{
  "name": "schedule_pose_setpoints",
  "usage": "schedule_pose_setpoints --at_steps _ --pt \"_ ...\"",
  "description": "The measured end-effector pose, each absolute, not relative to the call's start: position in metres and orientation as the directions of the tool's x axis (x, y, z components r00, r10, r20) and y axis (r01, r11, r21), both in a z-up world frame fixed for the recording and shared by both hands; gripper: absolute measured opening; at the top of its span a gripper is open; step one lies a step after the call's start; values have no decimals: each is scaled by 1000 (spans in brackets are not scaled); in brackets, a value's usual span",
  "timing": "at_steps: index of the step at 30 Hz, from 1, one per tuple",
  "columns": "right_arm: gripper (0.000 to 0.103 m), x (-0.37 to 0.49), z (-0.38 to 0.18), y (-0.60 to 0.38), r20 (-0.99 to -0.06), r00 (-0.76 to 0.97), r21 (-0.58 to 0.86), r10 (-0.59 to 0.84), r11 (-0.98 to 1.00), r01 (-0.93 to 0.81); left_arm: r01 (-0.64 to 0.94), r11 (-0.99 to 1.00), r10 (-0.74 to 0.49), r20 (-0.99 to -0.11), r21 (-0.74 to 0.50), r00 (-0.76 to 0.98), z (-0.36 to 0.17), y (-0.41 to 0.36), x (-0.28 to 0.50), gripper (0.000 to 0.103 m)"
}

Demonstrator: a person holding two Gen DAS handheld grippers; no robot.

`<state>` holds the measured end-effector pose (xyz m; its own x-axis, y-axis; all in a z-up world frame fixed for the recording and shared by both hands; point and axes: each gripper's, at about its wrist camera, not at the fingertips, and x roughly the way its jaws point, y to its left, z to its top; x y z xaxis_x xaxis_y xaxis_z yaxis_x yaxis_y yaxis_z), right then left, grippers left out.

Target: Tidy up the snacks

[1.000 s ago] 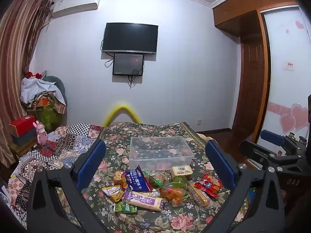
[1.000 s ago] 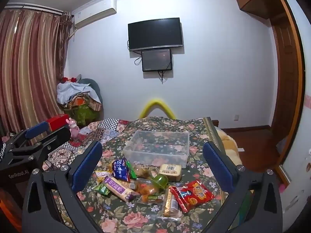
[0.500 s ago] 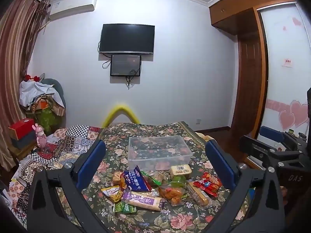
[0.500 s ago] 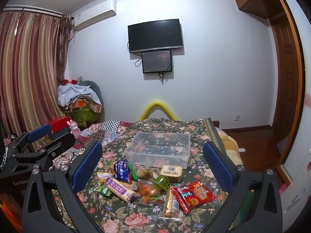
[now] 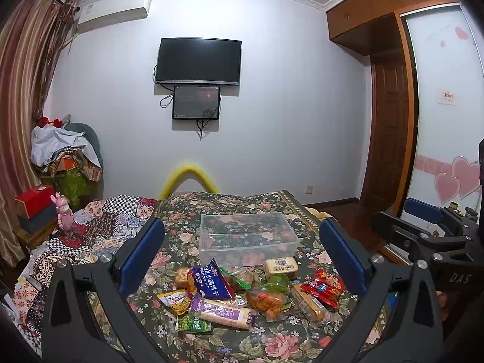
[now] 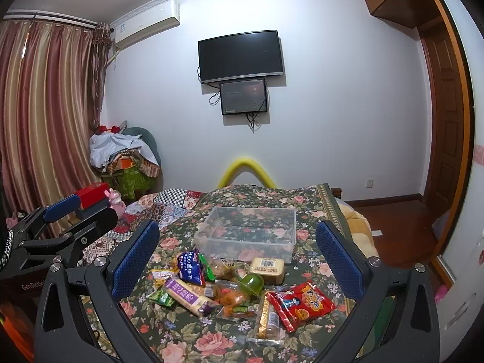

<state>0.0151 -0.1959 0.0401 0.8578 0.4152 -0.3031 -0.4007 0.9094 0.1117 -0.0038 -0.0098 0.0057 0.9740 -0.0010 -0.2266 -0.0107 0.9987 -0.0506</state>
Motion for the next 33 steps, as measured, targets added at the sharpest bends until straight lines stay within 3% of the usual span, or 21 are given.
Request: schedule_pose_setpoints --at_steps 33 --pt "103 15 40 -198 -306 858 116 413 911 -396 -6 998 -7 -235 -57 972 4 -10 -3 103"
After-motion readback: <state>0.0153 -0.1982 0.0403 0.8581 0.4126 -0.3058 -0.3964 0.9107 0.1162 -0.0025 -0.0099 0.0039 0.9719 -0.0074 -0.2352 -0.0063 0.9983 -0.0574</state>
